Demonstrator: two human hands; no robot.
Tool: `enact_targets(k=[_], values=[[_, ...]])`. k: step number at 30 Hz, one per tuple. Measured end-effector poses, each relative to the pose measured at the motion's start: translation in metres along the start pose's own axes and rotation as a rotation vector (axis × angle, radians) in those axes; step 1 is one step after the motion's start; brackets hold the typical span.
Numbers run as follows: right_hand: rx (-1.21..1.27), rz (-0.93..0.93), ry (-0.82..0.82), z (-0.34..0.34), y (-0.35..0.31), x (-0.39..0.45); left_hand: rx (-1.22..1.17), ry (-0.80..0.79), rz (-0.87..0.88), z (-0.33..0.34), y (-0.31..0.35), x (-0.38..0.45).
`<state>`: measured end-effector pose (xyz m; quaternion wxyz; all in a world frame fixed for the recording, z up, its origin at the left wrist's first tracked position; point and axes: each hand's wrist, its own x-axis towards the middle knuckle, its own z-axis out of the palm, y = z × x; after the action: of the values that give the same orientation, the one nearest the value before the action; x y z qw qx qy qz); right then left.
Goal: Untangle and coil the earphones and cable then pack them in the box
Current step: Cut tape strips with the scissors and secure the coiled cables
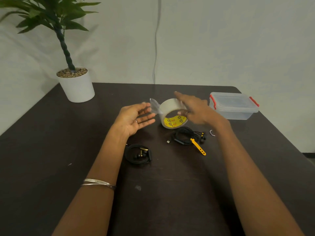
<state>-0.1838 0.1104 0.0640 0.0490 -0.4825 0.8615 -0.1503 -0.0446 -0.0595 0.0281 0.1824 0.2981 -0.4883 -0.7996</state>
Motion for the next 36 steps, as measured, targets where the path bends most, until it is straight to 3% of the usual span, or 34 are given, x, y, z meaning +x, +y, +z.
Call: enact_targets(k=[3,8,14,19,21,23,29,36], values=[[0.138,-0.017,0.142,0.008,0.022,0.001,0.024,0.036,-0.003,-0.006,0.003,0.002],[-0.035,0.001,0.473,0.033,0.041,-0.007,0.032,0.117,0.009,-0.020,0.010,0.004],[-0.077,-0.067,0.367,0.051,0.052,-0.011,0.061,0.130,0.045,-0.021,0.013,-0.001],[0.030,-0.041,0.479,0.040,0.052,-0.028,0.157,0.099,0.108,-0.010,0.012,-0.011],[0.151,-0.027,0.555,0.036,0.038,-0.036,0.228,0.051,0.137,-0.007,0.009,-0.020],[0.441,0.000,0.596,0.031,0.014,-0.043,0.282,-0.028,0.165,-0.006,0.005,-0.033],[1.036,0.115,0.299,0.046,-0.058,-0.050,0.407,-0.122,0.263,-0.004,-0.009,-0.067],[1.320,0.245,0.236,0.066,-0.087,-0.046,0.647,-0.091,0.406,-0.018,-0.014,-0.086]])
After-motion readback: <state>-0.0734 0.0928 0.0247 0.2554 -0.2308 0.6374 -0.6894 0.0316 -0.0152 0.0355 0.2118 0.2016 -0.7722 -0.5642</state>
